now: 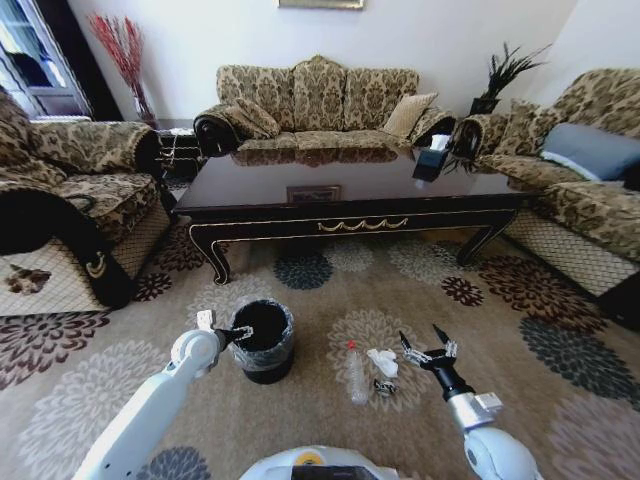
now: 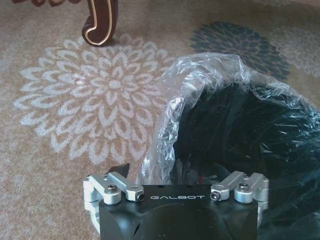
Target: Move to the front of the table and pick up the trash from the floor, then place it into the trash bin.
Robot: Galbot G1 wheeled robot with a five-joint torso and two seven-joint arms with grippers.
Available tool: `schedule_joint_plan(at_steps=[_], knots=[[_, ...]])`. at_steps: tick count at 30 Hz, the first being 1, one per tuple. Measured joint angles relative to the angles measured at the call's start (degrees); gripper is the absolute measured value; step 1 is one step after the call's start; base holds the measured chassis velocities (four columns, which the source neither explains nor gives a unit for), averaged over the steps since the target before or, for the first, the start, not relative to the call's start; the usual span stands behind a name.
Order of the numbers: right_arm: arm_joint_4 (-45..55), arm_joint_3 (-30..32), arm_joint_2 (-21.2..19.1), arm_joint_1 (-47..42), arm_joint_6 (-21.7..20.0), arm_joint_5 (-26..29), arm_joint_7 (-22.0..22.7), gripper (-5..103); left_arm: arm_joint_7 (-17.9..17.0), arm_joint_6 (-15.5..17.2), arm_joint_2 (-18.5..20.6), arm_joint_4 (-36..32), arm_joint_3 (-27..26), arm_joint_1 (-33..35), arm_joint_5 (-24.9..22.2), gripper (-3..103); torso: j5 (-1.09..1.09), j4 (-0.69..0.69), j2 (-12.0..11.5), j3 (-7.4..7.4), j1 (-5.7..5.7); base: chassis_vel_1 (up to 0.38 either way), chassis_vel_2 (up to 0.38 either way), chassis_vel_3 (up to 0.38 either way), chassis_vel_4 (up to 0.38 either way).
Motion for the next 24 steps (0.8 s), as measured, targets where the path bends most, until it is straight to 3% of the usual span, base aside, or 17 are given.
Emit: schedule_joint_plan(at_steps=[2,4,6,8,11,14,17,19,24], knots=[[-0.04,-0.1,0.05,0.06,0.0,-0.01,0.05,100,-0.1,-0.01,-0.08,0.19,0.14,-0.16,0.03,85,0.0,0.0,0.01,0.0,0.0,0.0,0.0,0.0,0.0],[-0.07,-0.18,0.1,0.08,0.0,-0.02,0.06,100,-0.11,-0.01,-0.06,0.19,0.2,-0.19,0.02,85,-0.02,0.0,0.01,0.0,0.0,0.0,0.0,0.0,0.0],[-0.15,-0.3,0.17,0.14,0.0,-0.05,0.06,100,-0.2,0.01,0.16,-0.26,0.25,-0.16,-0.05,69,-0.07,-0.01,0.0,0.02,0.0,0.0,0.0,0.0,0.0],[-0.17,-0.31,0.17,0.15,0.0,-0.06,0.07,100,-0.22,0.03,0.21,-0.34,0.25,-0.14,-0.07,69,-0.07,-0.01,0.0,0.03,0.0,0.0,0.0,0.0,0.0],[-0.32,-0.46,0.24,0.34,0.0,-0.09,0.07,100,-0.43,0.2,0.79,-1.13,0.04,0.21,-0.52,52,-0.11,-0.04,-0.01,0.04,0.01,0.0,0.0,0.0,0.0],[-0.38,-0.56,0.33,0.37,0.04,-0.12,0.09,100,-0.49,0.36,1.01,-1.32,-0.17,0.41,-0.63,47,-0.1,-0.03,-0.01,0.04,0.02,0.0,0.0,0.0,0.0],[-0.42,-0.65,0.43,0.39,0.16,-0.03,0.25,100,-1.03,0.36,0.85,-1.31,-0.59,0.78,-0.51,30,-0.08,-0.02,-0.02,0.04,0.02,0.0,0.0,0.0,0.0],[-0.42,-0.66,0.42,0.38,0.17,-0.02,0.26,100,-1.11,0.36,0.8,-1.31,-0.65,0.85,-0.46,30,-0.08,-0.02,-0.01,0.04,0.02,0.0,0.0,0.0,0.0],[-0.35,-0.49,0.4,0.27,0.2,0.01,0.26,100,-1.34,0.38,0.66,-1.73,-1.09,1.31,-0.28,8,-0.07,-0.03,-0.01,0.03,0.02,0.0,0.0,0.0,0.0]])
